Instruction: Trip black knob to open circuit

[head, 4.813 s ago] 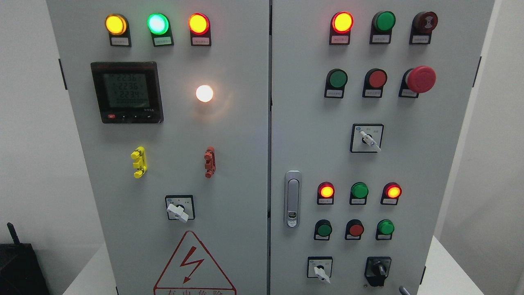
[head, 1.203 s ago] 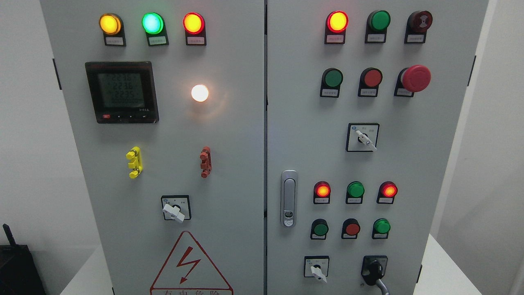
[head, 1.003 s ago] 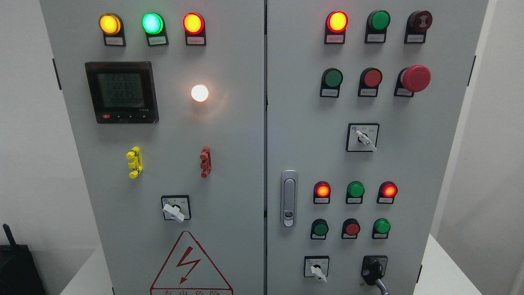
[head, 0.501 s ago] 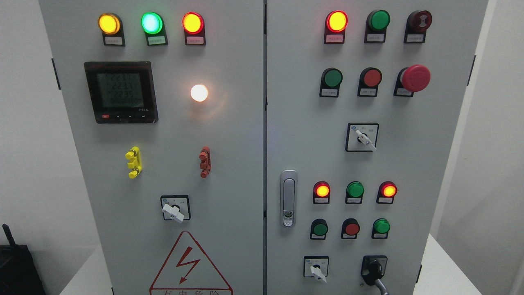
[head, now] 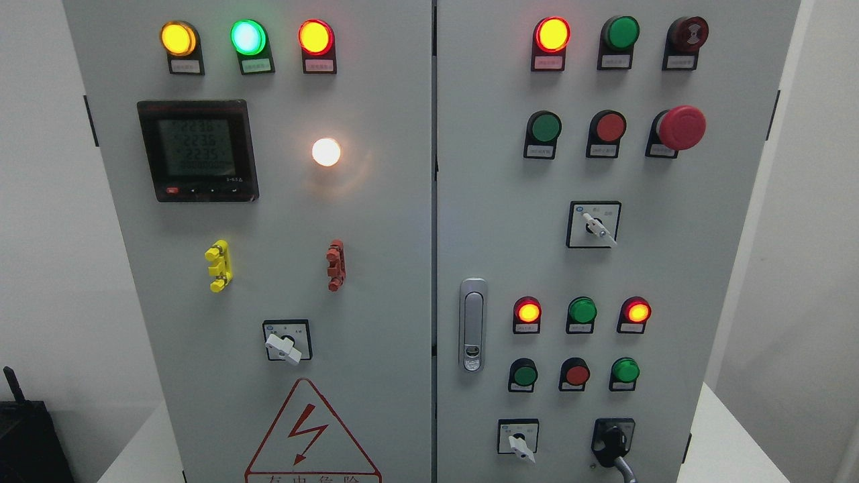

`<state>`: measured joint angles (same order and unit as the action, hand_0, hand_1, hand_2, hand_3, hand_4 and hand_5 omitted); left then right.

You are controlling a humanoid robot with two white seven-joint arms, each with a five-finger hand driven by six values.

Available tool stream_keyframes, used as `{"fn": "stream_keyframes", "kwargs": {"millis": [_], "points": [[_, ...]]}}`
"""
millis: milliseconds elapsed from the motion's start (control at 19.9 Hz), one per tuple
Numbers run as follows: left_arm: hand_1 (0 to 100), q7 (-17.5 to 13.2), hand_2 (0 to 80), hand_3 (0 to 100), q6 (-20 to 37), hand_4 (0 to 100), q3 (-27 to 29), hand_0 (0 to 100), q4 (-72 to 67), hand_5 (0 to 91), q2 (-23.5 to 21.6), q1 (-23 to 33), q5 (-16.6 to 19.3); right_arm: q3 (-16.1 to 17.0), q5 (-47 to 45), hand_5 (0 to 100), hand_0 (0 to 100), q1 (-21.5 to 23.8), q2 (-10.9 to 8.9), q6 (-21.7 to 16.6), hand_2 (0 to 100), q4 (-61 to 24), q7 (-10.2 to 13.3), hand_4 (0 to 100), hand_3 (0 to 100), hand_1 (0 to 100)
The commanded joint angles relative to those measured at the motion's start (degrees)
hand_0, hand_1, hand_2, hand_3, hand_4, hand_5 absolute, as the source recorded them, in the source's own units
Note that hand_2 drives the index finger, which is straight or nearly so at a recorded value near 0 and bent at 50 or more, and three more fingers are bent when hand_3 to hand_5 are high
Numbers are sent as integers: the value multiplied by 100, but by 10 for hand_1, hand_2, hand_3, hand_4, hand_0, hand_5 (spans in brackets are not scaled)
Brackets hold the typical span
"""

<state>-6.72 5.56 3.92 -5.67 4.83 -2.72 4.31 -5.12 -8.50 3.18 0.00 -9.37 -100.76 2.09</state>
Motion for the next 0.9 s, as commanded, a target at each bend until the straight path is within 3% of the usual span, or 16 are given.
{"fn": "stream_keyframes", "kwargs": {"millis": [0, 852], "points": [[389, 4, 0, 0, -2, 0, -5, 120, 93, 0, 0, -9, 0, -50, -20, 1000, 0, 7, -167, 6, 34, -14, -130, 1000, 1000, 0], [389, 4, 0, 0, -2, 0, 3, 120, 93, 0, 0, 0, 0, -68, -29, 1000, 0, -10, -167, 15, 37, 4, -165, 1000, 1000, 0]]}}
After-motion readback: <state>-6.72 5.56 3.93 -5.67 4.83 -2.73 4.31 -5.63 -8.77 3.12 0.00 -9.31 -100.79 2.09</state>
